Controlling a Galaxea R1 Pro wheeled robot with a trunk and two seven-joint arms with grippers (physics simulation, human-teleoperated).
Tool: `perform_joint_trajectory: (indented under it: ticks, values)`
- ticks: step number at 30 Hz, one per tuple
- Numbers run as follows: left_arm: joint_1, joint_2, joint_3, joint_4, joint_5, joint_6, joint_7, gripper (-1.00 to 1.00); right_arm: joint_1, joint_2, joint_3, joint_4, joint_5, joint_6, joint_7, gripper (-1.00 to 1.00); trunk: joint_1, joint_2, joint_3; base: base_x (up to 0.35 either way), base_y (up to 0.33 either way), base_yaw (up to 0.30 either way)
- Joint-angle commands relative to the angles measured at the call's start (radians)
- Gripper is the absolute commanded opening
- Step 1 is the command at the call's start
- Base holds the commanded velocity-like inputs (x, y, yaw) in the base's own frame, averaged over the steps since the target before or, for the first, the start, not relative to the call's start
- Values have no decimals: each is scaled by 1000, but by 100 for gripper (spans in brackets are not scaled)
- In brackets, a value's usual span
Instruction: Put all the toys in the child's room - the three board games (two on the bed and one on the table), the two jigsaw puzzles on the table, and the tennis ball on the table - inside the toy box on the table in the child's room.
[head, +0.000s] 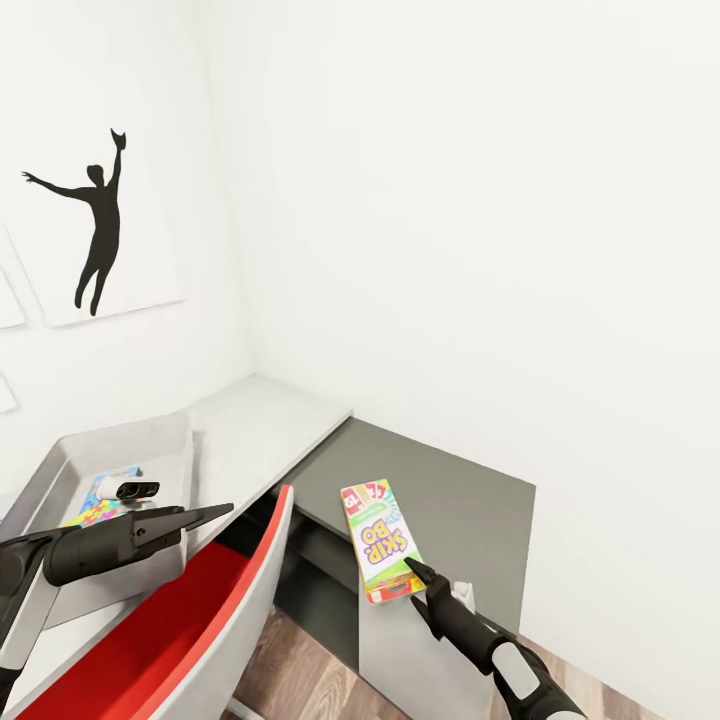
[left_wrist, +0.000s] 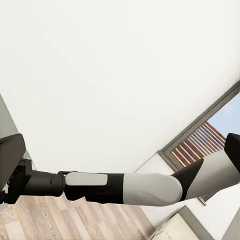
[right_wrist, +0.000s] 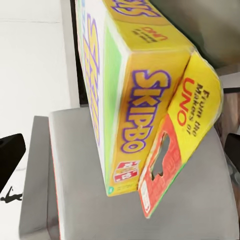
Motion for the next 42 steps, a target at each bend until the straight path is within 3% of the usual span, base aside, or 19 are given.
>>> perform_joint_trajectory:
  ticks: [1,42]
  values:
    - [-1,0,0,0,0,11,-4,100,-1,1,-4,-1,-5,8,0,100,0,-1,-1,0,11,0]
    - [-1,0,0,0,0,8,-4,100,-1,1,-4,-1,-4,8,0,100,0,-1,-1,-3,22,0]
